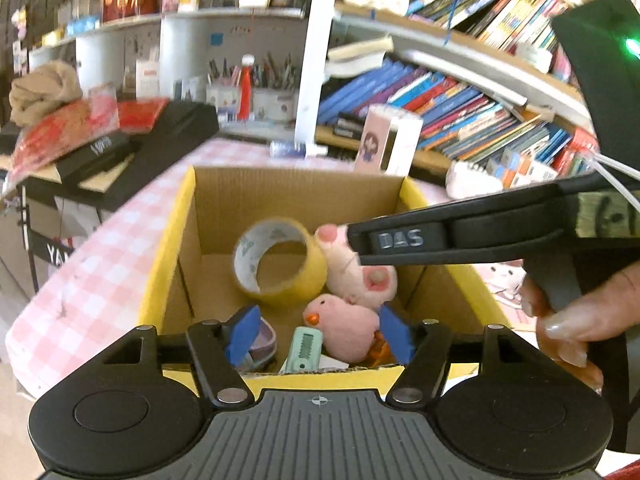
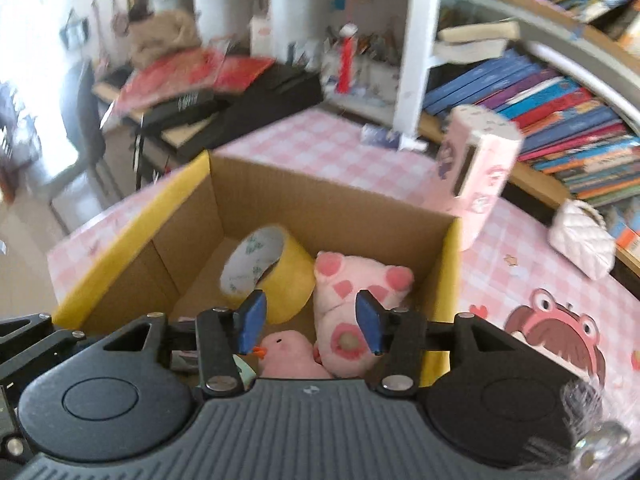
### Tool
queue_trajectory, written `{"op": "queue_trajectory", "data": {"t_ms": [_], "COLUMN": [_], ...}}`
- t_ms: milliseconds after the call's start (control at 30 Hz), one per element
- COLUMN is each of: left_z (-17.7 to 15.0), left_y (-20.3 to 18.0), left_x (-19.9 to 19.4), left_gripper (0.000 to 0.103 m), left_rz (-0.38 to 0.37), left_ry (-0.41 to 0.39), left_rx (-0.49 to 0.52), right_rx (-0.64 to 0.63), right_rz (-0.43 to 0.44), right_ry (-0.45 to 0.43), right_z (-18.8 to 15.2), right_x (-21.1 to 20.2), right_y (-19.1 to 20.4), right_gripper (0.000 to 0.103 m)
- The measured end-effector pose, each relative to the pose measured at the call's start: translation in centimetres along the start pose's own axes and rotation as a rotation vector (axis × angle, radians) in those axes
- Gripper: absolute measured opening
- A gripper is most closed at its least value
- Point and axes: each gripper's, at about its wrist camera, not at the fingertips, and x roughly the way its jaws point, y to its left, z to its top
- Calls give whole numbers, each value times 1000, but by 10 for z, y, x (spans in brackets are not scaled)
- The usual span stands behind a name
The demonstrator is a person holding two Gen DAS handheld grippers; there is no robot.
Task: Organize objects
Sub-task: 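Lower the stapler and tape into the box and open both grippers, then withdraw both grippers from the box toward the blue clip and white box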
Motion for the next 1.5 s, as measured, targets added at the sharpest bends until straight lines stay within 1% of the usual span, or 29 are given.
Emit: {"op": "queue_trajectory", "data": {"t_ms": [100,167,267,333,433,500,600,667,833,1000,1233,1500], "left_z": [-4,-8,-15,-22,-35,-47,-69,-84,-114,-135,-152,-155], "left_y": [0,1,6,10,18,23,28,32,40,40,26,1], "left_x": [-19,-33,-55,-67,-84,-92,-105,-113,-130,-144,-153,-146], "left_gripper": [72,77,81,83,85,85,87,87,87,87,87,87], "left_rz": [7,18,42,56,75,92,125,144,155,152,113,56], "left_ry": [-45,-79,-129,-153,-168,-160,-129,-105,-53,-28,2,36], "left_rx": [6,4,-7,-17,-42,-57,-73,-92,-152,-163,-111,-16], "right_rx": [46,69,103,125,154,166,155,134,72,43,86,190], "right_rz": [-35,-60,-113,-151,-190,-219,-255,-273,-275,-272,-284,-323], "right_ry": [-64,-105,-174,-209,-226,-226,-213,-184,-113,-111,-84,-57], "right_z": [-7,-13,-25,-36,-54,-70,-100,-120,-161,-185,-209,-224], "right_x": [-26,-42,-67,-80,-95,-103,-114,-119,-129,-145,-159,-167], "right_y": [0,2,6,10,18,25,44,58,90,109,109,87], "right_gripper": [49,49,50,52,53,54,58,59,63,66,67,67]}}
